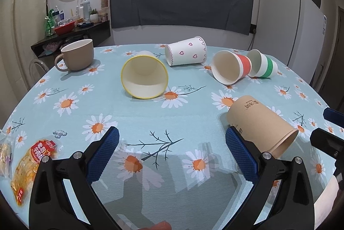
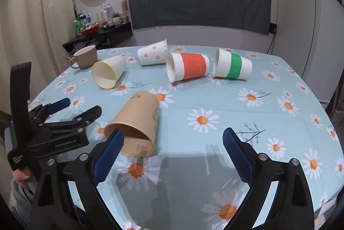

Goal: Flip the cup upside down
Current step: 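Lift the tan cup with the right gripper and swing it toward the left gripper, then close the left gripper on the tan cup's side while the right gripper holds it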

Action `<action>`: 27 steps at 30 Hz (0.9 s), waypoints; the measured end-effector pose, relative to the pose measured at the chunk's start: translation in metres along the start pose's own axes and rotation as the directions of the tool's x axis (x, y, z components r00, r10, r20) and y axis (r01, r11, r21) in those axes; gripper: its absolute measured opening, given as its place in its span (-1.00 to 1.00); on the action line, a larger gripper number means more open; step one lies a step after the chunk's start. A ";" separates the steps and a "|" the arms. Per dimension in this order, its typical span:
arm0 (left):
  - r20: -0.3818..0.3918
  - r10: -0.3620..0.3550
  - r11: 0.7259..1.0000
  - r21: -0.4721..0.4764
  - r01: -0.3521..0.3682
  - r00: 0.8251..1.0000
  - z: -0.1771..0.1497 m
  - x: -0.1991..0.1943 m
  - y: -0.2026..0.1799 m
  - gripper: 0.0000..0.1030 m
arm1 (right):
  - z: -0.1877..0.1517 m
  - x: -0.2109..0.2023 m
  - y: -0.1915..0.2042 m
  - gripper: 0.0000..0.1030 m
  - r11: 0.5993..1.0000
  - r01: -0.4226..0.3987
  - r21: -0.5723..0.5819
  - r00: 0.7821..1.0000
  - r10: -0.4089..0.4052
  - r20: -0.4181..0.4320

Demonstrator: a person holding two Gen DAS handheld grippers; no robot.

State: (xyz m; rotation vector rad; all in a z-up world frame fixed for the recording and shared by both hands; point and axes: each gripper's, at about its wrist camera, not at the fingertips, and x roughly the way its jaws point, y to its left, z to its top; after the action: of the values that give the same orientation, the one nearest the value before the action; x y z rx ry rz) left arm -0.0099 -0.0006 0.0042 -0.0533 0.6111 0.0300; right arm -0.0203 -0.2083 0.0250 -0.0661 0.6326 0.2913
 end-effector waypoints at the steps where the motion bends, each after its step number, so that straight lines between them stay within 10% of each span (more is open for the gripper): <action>1: 0.001 0.006 1.000 -0.001 -0.006 1.000 0.000 0.000 0.000 0.88 | 0.000 0.001 -0.003 0.77 1.000 0.018 -0.005 1.000 -0.018 0.001; 27: -0.213 -0.115 0.991 -0.095 0.096 0.970 0.050 0.001 -0.013 0.89 | -0.009 0.048 -0.079 0.81 0.997 -0.059 0.054 0.992 0.064 -0.108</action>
State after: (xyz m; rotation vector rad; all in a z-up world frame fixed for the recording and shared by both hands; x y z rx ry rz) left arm 0.0200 -0.0108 0.0449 -0.1729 0.8258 -0.0541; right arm 0.0344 -0.2737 -0.0132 -0.0139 0.7514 0.3326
